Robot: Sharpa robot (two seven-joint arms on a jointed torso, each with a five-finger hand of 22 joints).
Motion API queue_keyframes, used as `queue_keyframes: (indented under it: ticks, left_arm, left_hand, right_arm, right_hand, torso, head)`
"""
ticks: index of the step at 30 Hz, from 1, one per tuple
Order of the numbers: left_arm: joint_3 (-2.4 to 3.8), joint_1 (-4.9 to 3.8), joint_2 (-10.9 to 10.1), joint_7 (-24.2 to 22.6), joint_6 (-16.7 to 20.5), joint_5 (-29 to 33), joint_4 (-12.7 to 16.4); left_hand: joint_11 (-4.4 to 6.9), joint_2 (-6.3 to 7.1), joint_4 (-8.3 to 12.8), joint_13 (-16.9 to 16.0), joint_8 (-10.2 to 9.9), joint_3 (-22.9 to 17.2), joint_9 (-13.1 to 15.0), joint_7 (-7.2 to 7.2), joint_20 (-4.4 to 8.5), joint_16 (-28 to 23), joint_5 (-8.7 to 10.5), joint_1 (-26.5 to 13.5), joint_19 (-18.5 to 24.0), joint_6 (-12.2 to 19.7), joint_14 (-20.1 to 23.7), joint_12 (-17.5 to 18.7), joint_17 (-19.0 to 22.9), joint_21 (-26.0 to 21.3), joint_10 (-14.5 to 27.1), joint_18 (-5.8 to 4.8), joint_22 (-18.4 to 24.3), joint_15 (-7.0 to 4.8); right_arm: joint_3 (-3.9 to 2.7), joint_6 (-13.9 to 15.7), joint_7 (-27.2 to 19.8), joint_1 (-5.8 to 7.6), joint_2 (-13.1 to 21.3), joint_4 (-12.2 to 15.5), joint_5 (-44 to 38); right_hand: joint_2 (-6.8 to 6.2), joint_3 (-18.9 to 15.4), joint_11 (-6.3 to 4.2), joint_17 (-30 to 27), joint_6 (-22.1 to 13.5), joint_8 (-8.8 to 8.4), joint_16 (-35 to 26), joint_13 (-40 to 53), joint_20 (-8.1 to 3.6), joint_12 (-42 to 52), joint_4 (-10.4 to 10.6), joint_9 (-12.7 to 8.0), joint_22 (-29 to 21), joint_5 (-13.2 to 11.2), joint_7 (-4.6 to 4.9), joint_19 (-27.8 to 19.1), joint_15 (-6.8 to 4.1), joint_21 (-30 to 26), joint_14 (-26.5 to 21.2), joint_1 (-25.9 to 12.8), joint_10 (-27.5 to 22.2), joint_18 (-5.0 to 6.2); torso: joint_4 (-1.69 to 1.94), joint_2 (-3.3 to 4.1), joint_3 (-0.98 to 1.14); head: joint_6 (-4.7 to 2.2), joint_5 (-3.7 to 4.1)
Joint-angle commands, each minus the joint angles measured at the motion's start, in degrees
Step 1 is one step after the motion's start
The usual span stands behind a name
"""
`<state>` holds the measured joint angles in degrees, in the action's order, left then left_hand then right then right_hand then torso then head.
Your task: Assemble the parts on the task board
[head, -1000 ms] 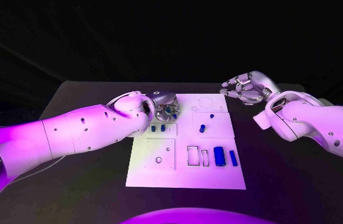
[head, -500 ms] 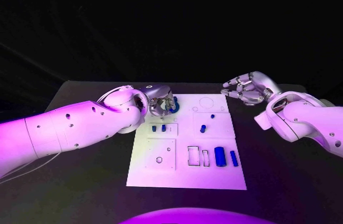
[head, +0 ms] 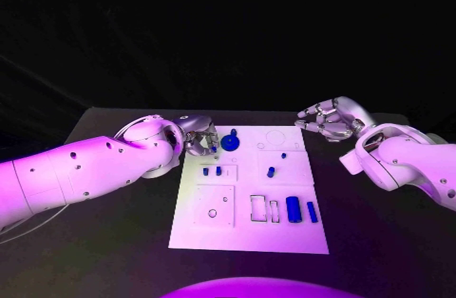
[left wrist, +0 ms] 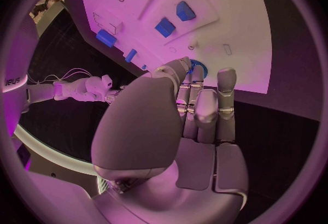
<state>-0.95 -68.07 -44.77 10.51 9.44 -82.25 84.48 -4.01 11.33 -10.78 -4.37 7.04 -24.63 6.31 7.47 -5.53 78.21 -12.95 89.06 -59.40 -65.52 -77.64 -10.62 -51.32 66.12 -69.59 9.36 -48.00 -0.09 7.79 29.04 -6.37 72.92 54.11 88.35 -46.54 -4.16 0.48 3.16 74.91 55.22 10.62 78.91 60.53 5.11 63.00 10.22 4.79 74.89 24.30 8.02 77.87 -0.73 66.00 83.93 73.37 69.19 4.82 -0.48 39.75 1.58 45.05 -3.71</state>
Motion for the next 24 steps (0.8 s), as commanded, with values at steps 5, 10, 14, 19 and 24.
queue_keyframes:
  ticks: [5, 10, 14, 19, 24]
  left_arm:
    - [0.02, 0.14, -0.48, 0.10, -1.82, 0.90, 0.20]
    - [0.01, 0.24, -0.38, 0.00, -1.86, 1.02, 0.05]
    - [0.00, 0.41, -0.05, -0.07, -1.84, 1.10, -0.21]
    - [-0.02, 0.60, 0.37, -0.12, -1.93, 1.14, -0.64]
    - [-0.05, 0.66, 0.61, -0.08, -2.29, 1.15, -0.92]
  left_hand:
    - [0.09, 0.06, 0.04, -0.10, -0.23, -0.48, 0.03, 0.07, -0.15, 0.29, 0.08, -0.80, -0.36, -0.53, -0.30, 0.25, 0.18, 0.33, -0.37, -0.02, -0.11, 0.09]
    - [0.09, 0.06, 0.04, -0.10, -0.23, -0.48, 0.03, 0.07, -0.15, 0.29, 0.08, -0.80, -0.36, -0.53, -0.30, 0.25, 0.18, 0.33, -0.37, -0.02, -0.11, 0.09]
    - [0.10, 0.08, 0.08, -0.11, -0.26, -0.56, 0.02, 0.07, -0.14, 0.26, 0.07, -0.85, -0.35, -0.58, -0.28, 0.33, 0.27, 0.32, -0.42, -0.01, -0.09, 0.08]
    - [0.11, 0.07, 0.17, -0.12, -0.29, -0.69, 0.01, 0.07, -0.13, 0.28, 0.06, -0.86, -0.35, -0.62, -0.31, 0.43, 0.22, 0.32, -0.48, -0.01, -0.09, 0.07]
    - [0.11, 0.07, 0.21, -0.13, -0.30, -0.74, 0.00, 0.06, -0.13, 0.27, 0.06, -0.86, -0.37, -0.64, -0.31, 0.46, 0.25, 0.34, -0.51, -0.01, -0.12, 0.06]
  right_arm:
    - [-0.02, -0.35, -0.51, -0.10, 0.00, -0.03, -0.45]
    - [-0.02, -0.34, -0.52, -0.12, -0.04, -0.02, -0.45]
    - [-0.02, -0.33, -0.51, -0.13, -0.08, 0.00, -0.45]
    - [-0.02, -0.30, -0.49, -0.13, -0.08, 0.07, -0.45]
    - [-0.02, -0.28, -0.46, -0.13, -0.05, 0.14, -0.45]
  right_hand:
    - [0.29, -0.13, -0.18, 0.32, 0.39, 0.31, -0.20, 0.05, -0.14, 0.14, 0.06, 0.03, -0.05, 0.34, -0.19, -0.08, -0.50, -0.34, 2.56, 0.38, 0.09, 0.63]
    - [0.29, -0.13, -0.18, 0.32, 0.39, 0.31, -0.20, 0.05, -0.14, 0.14, 0.06, 0.03, -0.05, 0.34, -0.19, -0.08, -0.50, -0.34, 2.56, 0.38, 0.09, 0.63]
    - [0.29, -0.13, -0.18, 0.32, 0.39, 0.31, -0.20, 0.05, -0.14, 0.14, 0.06, 0.03, -0.05, 0.34, -0.19, -0.08, -0.50, -0.34, 2.56, 0.38, 0.09, 0.63]
    - [0.29, -0.13, -0.18, 0.32, 0.39, 0.31, -0.20, 0.05, -0.14, 0.14, 0.06, 0.03, -0.05, 0.34, -0.19, -0.08, -0.50, -0.34, 2.56, 0.38, 0.09, 0.63]
    - [0.29, -0.13, -0.18, 0.32, 0.39, 0.31, -0.20, 0.05, -0.14, 0.14, 0.06, 0.03, -0.05, 0.34, -0.19, -0.08, -0.50, -0.34, 2.56, 0.38, 0.09, 0.63]
  torso:
    - [-0.05, 0.05, 0.02]
    - [-0.09, 0.08, 0.04]
    - [-0.14, 0.09, 0.06]
    - [-0.15, 0.11, 0.06]
    - [-0.12, 0.07, 0.08]
  head:
    - [0.04, -0.18]
    - [0.19, -0.26]
    - [0.19, -0.34]
    - [0.29, -0.26]
    - [0.36, -0.23]
